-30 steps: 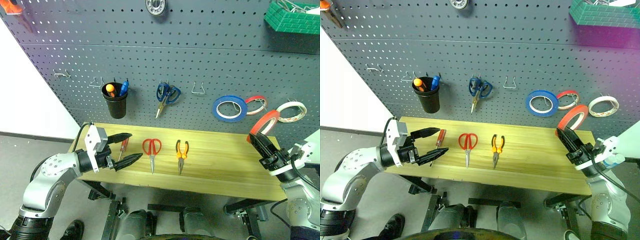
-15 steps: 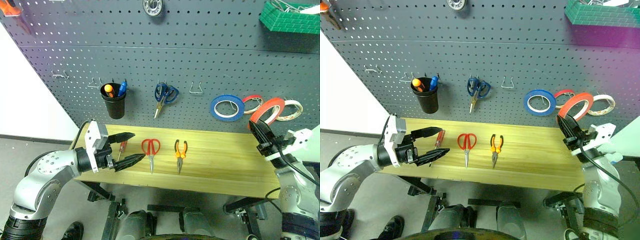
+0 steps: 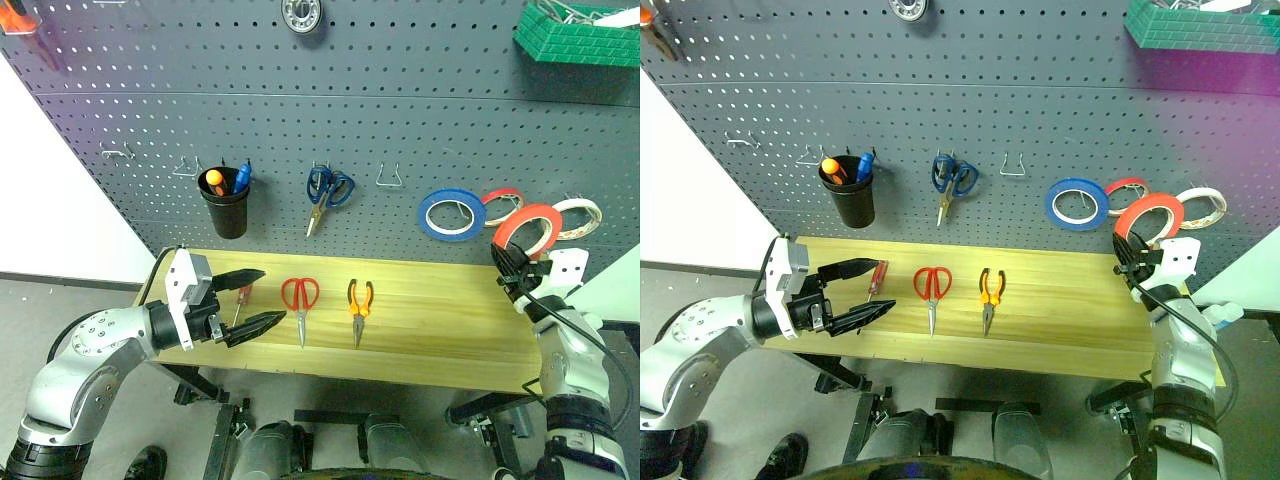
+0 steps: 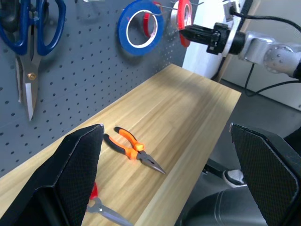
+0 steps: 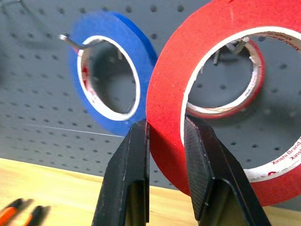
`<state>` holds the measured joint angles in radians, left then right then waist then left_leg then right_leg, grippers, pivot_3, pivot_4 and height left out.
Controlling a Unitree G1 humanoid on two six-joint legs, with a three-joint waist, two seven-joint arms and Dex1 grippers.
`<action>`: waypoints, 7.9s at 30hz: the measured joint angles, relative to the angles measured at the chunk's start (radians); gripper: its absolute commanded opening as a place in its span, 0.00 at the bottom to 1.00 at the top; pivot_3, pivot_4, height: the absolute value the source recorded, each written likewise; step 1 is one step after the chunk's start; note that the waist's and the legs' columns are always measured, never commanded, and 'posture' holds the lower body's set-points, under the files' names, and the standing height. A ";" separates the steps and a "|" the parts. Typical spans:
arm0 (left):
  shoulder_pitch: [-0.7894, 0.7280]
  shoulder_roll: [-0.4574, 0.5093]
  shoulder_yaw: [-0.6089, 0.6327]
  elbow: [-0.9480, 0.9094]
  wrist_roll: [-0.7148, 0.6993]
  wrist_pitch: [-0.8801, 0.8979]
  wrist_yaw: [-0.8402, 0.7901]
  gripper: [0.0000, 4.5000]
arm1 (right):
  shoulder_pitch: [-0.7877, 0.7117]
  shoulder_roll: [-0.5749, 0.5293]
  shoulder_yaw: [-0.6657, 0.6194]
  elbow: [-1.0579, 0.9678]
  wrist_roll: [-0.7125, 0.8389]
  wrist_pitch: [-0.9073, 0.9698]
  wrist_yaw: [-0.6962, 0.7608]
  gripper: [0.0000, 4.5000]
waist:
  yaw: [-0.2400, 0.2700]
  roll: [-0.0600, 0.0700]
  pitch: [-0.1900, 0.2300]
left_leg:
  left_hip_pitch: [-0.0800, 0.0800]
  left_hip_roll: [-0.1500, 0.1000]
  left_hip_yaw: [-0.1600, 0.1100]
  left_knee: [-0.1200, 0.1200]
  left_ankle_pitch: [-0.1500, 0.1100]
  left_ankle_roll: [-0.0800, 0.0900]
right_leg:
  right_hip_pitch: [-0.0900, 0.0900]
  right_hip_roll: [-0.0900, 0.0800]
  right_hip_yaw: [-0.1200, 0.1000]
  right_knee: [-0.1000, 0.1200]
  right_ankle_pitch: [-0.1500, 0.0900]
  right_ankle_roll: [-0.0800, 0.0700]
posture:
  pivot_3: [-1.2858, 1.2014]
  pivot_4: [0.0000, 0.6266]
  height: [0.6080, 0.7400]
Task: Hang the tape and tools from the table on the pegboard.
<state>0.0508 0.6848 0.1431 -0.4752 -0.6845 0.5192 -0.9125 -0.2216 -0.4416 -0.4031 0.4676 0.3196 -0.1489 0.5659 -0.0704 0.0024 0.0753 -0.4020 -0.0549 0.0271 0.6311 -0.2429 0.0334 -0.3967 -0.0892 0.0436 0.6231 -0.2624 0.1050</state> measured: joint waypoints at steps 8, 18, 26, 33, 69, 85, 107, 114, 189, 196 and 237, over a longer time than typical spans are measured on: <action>0.022 0.000 0.000 0.039 0.023 -0.047 -0.037 1.00 | -0.092 -0.005 0.030 0.147 -0.031 -0.059 0.005 0.36 | 0.000 0.000 0.000 | 0.004 0.000 0.000 0.001 0.000 0.000 | 0.002 0.000 0.000 0.003 0.000 0.000 | 0.49 0.05 1.00; 0.073 -0.015 0.000 0.072 0.051 -0.123 -0.070 1.00 | -0.132 -0.017 0.041 0.237 -0.033 -0.105 0.032 1.00 | 0.000 0.000 0.000 | 0.010 0.000 0.000 0.001 0.000 0.000 | 0.009 0.000 0.000 0.003 0.000 0.000 | 0.49 0.05 1.00; 0.084 -0.019 0.000 0.122 0.068 -0.174 -0.094 1.00 | 0.001 -0.008 0.037 0.074 0.044 -0.007 0.056 1.00 | 0.000 0.000 0.000 | 0.010 0.000 0.000 0.000 0.000 0.000 | 0.008 0.000 0.001 0.003 0.000 0.000 | 0.48 0.06 1.00; 0.094 -0.021 -0.001 0.144 0.082 -0.201 -0.113 1.00 | 0.188 0.052 0.065 -0.249 0.141 0.207 0.039 1.00 | 0.000 0.000 0.000 | 0.010 0.001 0.000 0.000 0.000 0.000 | 0.007 0.000 0.001 0.004 -0.001 0.000 | 0.48 0.09 1.00; 0.189 0.022 0.119 -0.051 0.017 -0.067 0.004 1.00 | -0.143 0.415 0.391 -0.203 -0.160 0.879 -0.575 1.00 | 0.032 -0.004 0.017 | -0.006 0.001 0.001 -0.003 0.000 -0.001 | -0.012 -0.002 -0.002 0.005 0.000 -0.002 | 0.55 0.16 1.00; 0.302 0.018 0.152 -0.028 0.031 -0.155 -0.059 1.00 | -0.245 0.470 0.365 0.085 -0.199 0.767 -0.626 1.00 | 0.032 -0.003 0.024 | -0.006 0.001 0.001 -0.005 0.000 -0.001 | -0.013 -0.002 -0.002 0.003 0.000 -0.002 | 0.57 0.16 1.00; 0.383 0.023 0.234 -0.057 0.021 -0.156 -0.072 1.00 | -0.292 0.499 0.362 0.253 -0.261 0.683 -0.692 1.00 | 0.055 -0.005 0.027 | -0.006 0.001 0.001 -0.018 0.001 -0.002 | -0.013 -0.002 -0.003 -0.009 0.000 -0.003 | 0.58 0.18 1.00; 0.475 0.021 0.286 -0.129 -0.004 -0.151 -0.065 1.00 | -0.295 0.497 0.377 0.269 -0.298 0.666 -0.696 1.00 | 0.057 -0.007 0.031 | -0.006 0.001 0.001 -0.018 0.001 -0.002 | -0.013 -0.002 -0.003 -0.009 0.000 -0.003 | 0.58 0.19 1.00; 0.335 0.014 0.216 0.011 0.030 -0.185 -0.123 1.00 | 0.152 0.334 0.319 -0.405 0.065 0.177 0.130 0.63 | 0.052 -0.008 0.049 | -0.007 0.001 0.001 -0.019 0.001 -0.002 | -0.014 -0.003 -0.005 -0.010 0.001 -0.003 | 0.52 0.12 1.00; 0.313 -0.020 0.202 0.043 0.033 -0.208 -0.130 1.00 | 0.153 0.303 0.305 -0.462 0.127 0.153 0.158 0.63 | 0.053 -0.009 0.048 | -0.007 0.001 0.001 -0.018 0.001 -0.003 | -0.014 -0.003 -0.005 -0.010 0.001 -0.002 | 0.52 0.10 1.00; 0.220 -0.044 0.145 0.150 0.065 -0.281 -0.145 1.00 | -0.472 0.317 0.207 -0.045 0.045 -0.087 -0.108 0.63 | 0.048 -0.012 0.020 | -0.004 0.003 0.001 -0.003 0.006 -0.010 | -0.013 0.001 -0.006 0.011 0.005 -0.002 | 0.53 0.04 1.00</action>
<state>0.2705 0.6412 0.2877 -0.3256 -0.6194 0.2383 -1.0573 -0.6939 -0.1245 -0.1958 0.4223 0.3649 -0.2364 0.4577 -0.0222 -0.0100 0.0958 -0.4058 -0.0522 0.0280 0.6283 -0.2366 0.0235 -0.4098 -0.0879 0.0379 0.6339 -0.2576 0.1028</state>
